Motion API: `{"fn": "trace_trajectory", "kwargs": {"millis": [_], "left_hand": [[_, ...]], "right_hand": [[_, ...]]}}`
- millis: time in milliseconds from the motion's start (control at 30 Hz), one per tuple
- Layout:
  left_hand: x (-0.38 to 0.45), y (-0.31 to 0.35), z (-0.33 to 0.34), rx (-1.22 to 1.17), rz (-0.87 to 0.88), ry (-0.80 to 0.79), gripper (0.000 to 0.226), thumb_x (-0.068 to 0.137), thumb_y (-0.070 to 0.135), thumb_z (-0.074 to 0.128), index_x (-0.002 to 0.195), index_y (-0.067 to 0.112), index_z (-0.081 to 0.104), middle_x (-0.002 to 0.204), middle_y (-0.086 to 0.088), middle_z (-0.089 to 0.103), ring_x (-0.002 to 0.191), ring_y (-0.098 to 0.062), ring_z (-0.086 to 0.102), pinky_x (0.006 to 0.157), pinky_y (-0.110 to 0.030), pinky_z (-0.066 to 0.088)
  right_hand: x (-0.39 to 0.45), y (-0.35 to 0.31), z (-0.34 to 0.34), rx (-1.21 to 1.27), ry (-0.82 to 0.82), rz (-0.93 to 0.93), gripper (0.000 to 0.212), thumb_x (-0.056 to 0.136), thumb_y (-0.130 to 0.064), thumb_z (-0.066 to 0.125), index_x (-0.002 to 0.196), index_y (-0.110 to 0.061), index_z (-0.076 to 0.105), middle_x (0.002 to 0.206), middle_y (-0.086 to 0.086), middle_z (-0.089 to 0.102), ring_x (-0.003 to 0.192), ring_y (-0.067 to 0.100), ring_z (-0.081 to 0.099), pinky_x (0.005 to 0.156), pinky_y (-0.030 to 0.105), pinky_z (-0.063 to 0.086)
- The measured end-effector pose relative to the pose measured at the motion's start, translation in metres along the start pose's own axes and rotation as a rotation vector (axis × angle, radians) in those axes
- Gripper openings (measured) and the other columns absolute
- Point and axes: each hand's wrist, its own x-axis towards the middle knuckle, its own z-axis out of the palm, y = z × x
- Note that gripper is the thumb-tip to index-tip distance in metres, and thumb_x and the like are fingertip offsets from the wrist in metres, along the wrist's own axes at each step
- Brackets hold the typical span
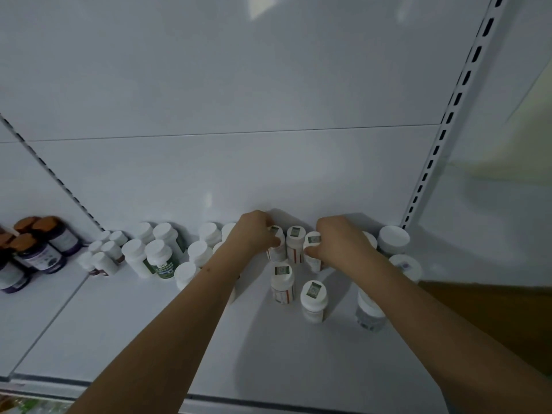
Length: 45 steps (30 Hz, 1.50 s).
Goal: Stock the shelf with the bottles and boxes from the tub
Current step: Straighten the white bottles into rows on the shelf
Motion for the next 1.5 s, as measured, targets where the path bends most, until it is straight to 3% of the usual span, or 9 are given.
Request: {"fn": "trace_trajectory", "kwargs": {"millis": [100, 300, 367, 500, 600, 733, 1067, 1233, 1500], "left_hand": [[0.001, -0.004, 0.007, -0.072, 0.000, 0.032, 0.030, 0.079, 0.016, 0.071, 0.104, 0.001, 0.066, 0.106, -0.015, 0.068, 0.087, -0.028, 0.069, 0.080, -0.044, 0.058], [-0.002, -0.013, 0.009, -0.092, 0.013, 0.059, 0.034, 0.080, 0.027, 0.074, 0.106, 0.007, 0.066, 0.102, -0.008, 0.070, 0.093, -0.023, 0.066, 0.083, -0.039, 0.056], [-0.004, -0.018, 0.009, -0.088, -0.002, 0.063, 0.042, 0.082, 0.032, 0.074, 0.116, 0.009, 0.063, 0.106, -0.006, 0.069, 0.100, -0.022, 0.065, 0.087, -0.034, 0.053], [-0.022, -0.021, 0.001, -0.087, 0.038, 0.158, 0.045, 0.084, 0.038, 0.072, 0.121, 0.017, 0.059, 0.108, -0.001, 0.065, 0.099, -0.018, 0.062, 0.083, -0.029, 0.050], [-0.045, -0.019, -0.006, -0.063, 0.159, 0.041, 0.036, 0.082, 0.047, 0.072, 0.109, 0.025, 0.063, 0.098, 0.009, 0.065, 0.088, -0.009, 0.063, 0.081, -0.029, 0.054], [-0.067, -0.020, 0.002, 0.040, 0.223, -0.149, 0.043, 0.078, 0.049, 0.075, 0.114, 0.028, 0.061, 0.101, 0.013, 0.064, 0.089, -0.006, 0.062, 0.083, -0.027, 0.053], [-0.061, -0.032, 0.005, 0.063, 0.201, 0.066, 0.036, 0.076, 0.035, 0.076, 0.107, 0.020, 0.066, 0.091, 0.005, 0.067, 0.080, -0.011, 0.063, 0.077, -0.030, 0.056], [-0.050, -0.032, 0.005, 0.059, 0.161, 0.101, 0.036, 0.078, 0.033, 0.075, 0.109, 0.017, 0.066, 0.096, -0.001, 0.069, 0.085, -0.016, 0.063, 0.076, -0.033, 0.056], [-0.050, -0.036, 0.018, -0.061, 0.156, 0.156, 0.038, 0.078, 0.031, 0.076, 0.111, 0.018, 0.062, 0.087, 0.001, 0.067, 0.078, -0.015, 0.064, 0.076, -0.039, 0.056]], "right_hand": [[-0.005, -0.007, 0.003, 0.025, 0.013, -0.031, 0.036, 0.083, -0.028, 0.069, 0.067, -0.021, 0.038, 0.069, -0.004, 0.044, 0.071, 0.020, 0.050, 0.048, 0.026, 0.026], [-0.009, -0.019, 0.015, 0.153, -0.028, -0.125, 0.015, 0.082, -0.016, 0.066, 0.075, -0.014, 0.053, 0.062, -0.008, 0.050, 0.065, 0.014, 0.054, 0.044, 0.013, 0.031], [-0.017, -0.020, 0.012, 0.197, -0.031, -0.131, 0.015, 0.085, -0.017, 0.068, 0.090, -0.012, 0.055, 0.074, -0.004, 0.055, 0.076, 0.017, 0.055, 0.053, 0.014, 0.036], [-0.042, -0.017, -0.002, 0.029, 0.069, -0.098, 0.041, 0.089, -0.041, 0.066, 0.117, -0.014, 0.052, 0.108, 0.004, 0.056, 0.098, 0.022, 0.058, 0.075, 0.034, 0.046], [-0.069, -0.014, -0.010, 0.056, 0.044, -0.166, 0.033, 0.091, -0.043, 0.062, 0.110, -0.016, 0.058, 0.105, 0.001, 0.061, 0.094, 0.018, 0.058, 0.082, 0.038, 0.050], [-0.087, -0.009, 0.004, 0.016, -0.092, -0.198, 0.027, 0.088, -0.041, 0.064, 0.105, -0.021, 0.059, 0.104, -0.003, 0.061, 0.092, 0.014, 0.057, 0.080, 0.033, 0.049], [-0.084, -0.011, 0.038, 0.134, 0.071, -0.186, 0.029, 0.083, -0.036, 0.070, 0.102, -0.020, 0.055, 0.102, 0.000, 0.062, 0.093, 0.018, 0.058, 0.072, 0.031, 0.044], [-0.078, -0.027, 0.041, 0.176, 0.204, -0.209, 0.029, 0.084, -0.032, 0.070, 0.108, -0.019, 0.059, 0.107, -0.001, 0.055, 0.095, 0.019, 0.055, 0.073, 0.037, 0.048], [-0.071, -0.027, 0.064, 0.155, 0.238, -0.131, 0.041, 0.085, -0.031, 0.069, 0.119, -0.016, 0.051, 0.116, 0.005, 0.053, 0.104, 0.025, 0.054, 0.075, 0.039, 0.049]]}}
